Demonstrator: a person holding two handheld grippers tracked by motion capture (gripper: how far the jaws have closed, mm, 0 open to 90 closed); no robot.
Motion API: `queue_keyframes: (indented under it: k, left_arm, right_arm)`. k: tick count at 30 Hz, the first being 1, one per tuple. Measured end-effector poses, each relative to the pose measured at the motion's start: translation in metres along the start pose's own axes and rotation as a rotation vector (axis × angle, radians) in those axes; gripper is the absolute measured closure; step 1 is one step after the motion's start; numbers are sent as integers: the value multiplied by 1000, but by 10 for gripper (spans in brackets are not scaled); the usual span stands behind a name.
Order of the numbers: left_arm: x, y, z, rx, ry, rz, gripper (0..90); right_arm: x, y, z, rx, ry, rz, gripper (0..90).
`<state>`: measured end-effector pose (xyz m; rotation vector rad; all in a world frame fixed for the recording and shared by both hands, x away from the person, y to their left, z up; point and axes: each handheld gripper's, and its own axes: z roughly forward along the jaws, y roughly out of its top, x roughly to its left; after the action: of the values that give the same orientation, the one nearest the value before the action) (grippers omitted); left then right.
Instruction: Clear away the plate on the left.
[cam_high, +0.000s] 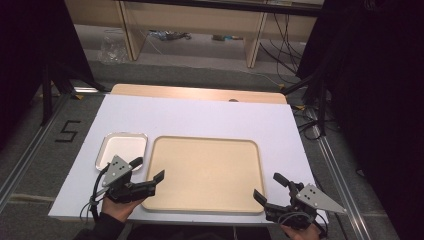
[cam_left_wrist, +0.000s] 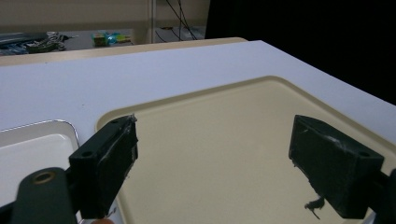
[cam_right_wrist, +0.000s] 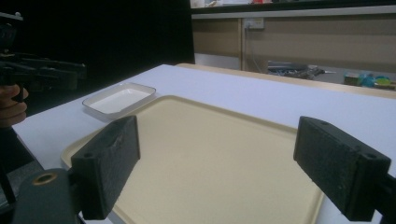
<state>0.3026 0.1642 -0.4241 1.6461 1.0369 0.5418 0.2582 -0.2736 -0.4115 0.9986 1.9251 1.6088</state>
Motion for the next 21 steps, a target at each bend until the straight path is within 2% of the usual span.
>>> queue_keyframes:
  k: [3,6,10,17,19,21]
  left_arm:
    - [4,1,1,3,6,2,152]
    - [7,1,1,2,15,-14,152]
    - [15,3,2,1,40,-20,152]
    - [32,4,7,1,88,-54,152]
    - [40,5,11,10,116,-49,152]
    - [43,6,11,9,126,-49,152]
  right_arm:
    - [0,0,0,2,1,0,154]
    - [0,0,0,2,-2,1,154]
    - [0,0,0,1,1,1,154]
    - [0,0,0,1,-3,2,154]
    - [0,0,0,1,-4,2,154]
    - [0,0,0,3,1,-1,154]
